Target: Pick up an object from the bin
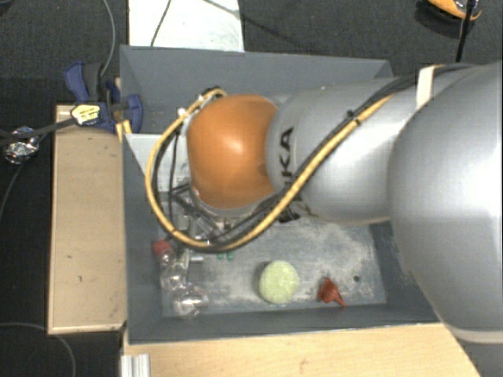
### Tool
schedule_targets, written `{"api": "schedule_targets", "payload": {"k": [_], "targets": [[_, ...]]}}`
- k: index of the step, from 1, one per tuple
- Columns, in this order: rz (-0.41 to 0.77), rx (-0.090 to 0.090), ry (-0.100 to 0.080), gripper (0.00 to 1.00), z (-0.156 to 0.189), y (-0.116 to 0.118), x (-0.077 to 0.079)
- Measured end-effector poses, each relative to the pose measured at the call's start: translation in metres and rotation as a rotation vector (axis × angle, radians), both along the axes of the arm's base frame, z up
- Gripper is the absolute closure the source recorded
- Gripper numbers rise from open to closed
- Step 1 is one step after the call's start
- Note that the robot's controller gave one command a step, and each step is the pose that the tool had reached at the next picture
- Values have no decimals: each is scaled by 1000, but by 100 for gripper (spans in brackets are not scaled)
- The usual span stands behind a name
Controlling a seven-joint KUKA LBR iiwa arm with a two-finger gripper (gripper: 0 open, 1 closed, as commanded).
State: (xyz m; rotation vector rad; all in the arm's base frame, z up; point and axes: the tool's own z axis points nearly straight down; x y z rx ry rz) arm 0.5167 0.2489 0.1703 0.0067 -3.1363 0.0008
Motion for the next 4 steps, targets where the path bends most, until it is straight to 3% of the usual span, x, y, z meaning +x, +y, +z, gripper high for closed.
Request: {"api": "schedule_targets", "payload": {"k": [1, 2, 3, 4], "targets": [[-7, 2, -7, 0, 5, -1, 2], [-13, 0, -1, 0, 45, -7, 6], [-36, 6, -14, 0, 64, -11, 22], [-8, 3, -7, 0, 30, -18, 46]]}}
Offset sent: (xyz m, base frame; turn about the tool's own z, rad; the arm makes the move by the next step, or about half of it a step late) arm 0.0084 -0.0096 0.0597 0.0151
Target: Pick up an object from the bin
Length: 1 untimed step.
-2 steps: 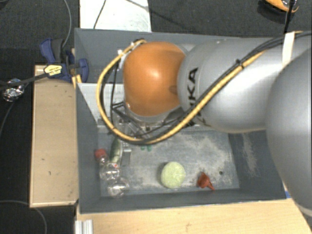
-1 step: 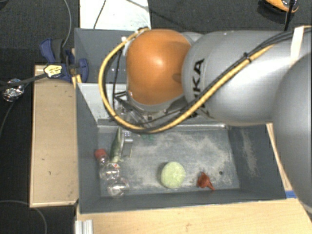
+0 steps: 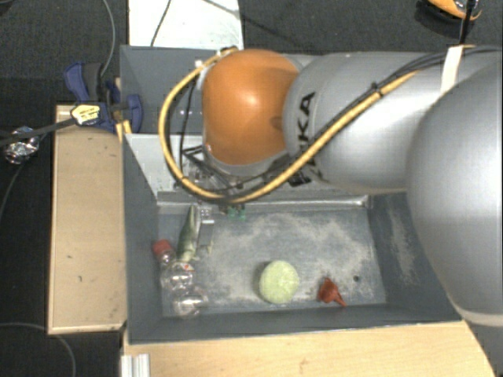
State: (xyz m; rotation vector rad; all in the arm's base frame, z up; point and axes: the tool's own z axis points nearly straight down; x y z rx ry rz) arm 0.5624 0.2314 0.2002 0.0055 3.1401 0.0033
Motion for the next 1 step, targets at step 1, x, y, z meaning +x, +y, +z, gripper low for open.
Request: {"api": "schedule_targets", "payload": {"k": [1], "targets": [[26, 1, -3, 0, -9, -20, 1]]}}
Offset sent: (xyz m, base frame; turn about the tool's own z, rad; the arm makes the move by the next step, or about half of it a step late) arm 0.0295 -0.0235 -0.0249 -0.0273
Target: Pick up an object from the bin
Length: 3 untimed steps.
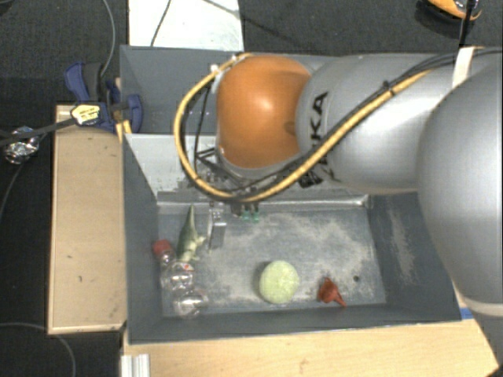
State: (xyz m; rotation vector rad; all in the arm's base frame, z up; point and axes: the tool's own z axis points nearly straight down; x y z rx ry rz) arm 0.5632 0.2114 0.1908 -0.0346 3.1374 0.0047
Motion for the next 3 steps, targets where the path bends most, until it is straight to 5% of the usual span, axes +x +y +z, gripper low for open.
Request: {"api": "schedule_targets", "payload": {"k": [2, 3], "targets": [[-17, 2, -3, 0, -26, 0, 28], [82, 1, -6, 0, -49, -1, 25]]}}
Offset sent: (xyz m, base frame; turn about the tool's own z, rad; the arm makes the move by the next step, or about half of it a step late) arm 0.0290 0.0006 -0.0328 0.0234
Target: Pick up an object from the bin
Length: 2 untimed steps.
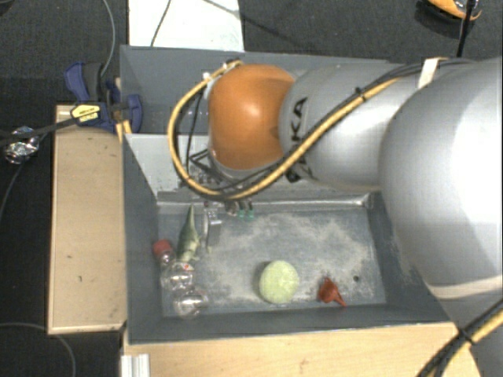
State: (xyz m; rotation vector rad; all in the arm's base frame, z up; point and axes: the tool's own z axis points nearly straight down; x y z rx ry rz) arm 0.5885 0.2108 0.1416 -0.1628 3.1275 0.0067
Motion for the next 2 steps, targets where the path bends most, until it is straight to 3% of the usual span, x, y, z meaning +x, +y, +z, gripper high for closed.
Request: {"api": "schedule_targets", "payload": {"k": [1, 2], "targets": [[272, -2, -1, 0, -22, 0, 2], [319, -3, -1, 0, -27, 0, 3]]}}
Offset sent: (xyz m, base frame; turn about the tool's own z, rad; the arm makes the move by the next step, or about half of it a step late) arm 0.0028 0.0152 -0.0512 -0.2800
